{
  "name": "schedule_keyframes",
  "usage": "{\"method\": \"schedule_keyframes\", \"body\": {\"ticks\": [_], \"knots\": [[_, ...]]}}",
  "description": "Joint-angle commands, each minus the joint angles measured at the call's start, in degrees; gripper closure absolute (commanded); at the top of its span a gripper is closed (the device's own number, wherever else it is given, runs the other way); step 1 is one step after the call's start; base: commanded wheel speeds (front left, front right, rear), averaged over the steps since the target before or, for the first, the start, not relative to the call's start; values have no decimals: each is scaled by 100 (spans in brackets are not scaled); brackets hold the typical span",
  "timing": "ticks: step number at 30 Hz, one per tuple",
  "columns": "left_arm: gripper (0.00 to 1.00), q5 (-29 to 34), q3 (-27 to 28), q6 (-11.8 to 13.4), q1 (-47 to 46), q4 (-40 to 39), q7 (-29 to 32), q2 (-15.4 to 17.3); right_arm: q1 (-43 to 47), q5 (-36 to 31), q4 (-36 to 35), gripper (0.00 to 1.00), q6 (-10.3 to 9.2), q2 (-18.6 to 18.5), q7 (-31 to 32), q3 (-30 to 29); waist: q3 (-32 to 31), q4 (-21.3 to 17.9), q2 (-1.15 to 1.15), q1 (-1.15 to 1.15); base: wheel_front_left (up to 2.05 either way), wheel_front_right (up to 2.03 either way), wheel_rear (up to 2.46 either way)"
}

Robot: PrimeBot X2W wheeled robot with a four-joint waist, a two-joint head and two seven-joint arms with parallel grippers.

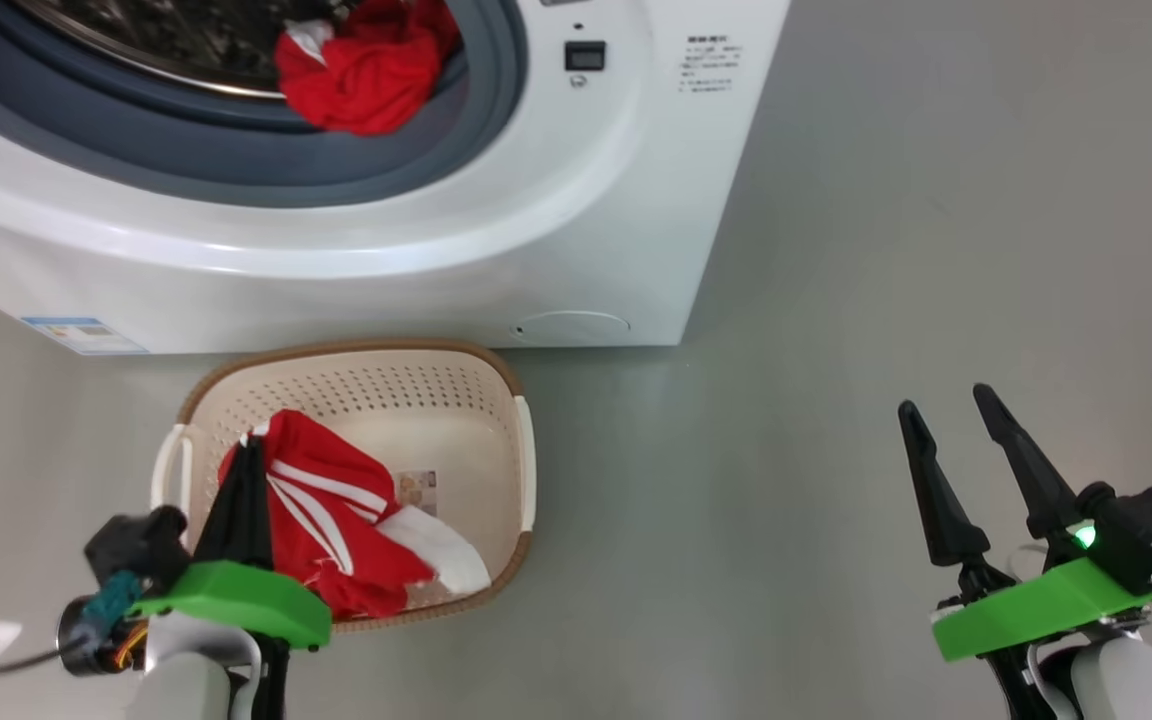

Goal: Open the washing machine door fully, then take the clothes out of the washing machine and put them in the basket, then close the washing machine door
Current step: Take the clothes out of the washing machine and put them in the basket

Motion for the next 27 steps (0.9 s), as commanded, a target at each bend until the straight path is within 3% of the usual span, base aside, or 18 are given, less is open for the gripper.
{"method": "schedule_keyframes", "body": {"ticks": [1, 14, 21, 27], "knots": [[100, 116, 212, -92, -285, 226, -31, 113, -115, 38, -157, 0, 9, 0, -68, 165, 198, -163, 0, 0, 0, 0, 0], [100, 700, 376, -269, -1434, 2485, -31, 215, -344, 45, -190, 0, 9, 123, -68, 317, 813, -603, 0, 0, 0, 0, 0], [100, 894, 348, -187, -2108, 3675, -31, 348, -565, 42, -225, 0, 9, 153, -68, 507, 1289, -840, 0, 0, 0, 0, 0], [100, 883, 397, -104, -2462, 4177, -31, 478, -709, 40, -252, 0, 9, 197, -68, 546, 1596, -1006, 0, 0, 0, 0, 0]]}}
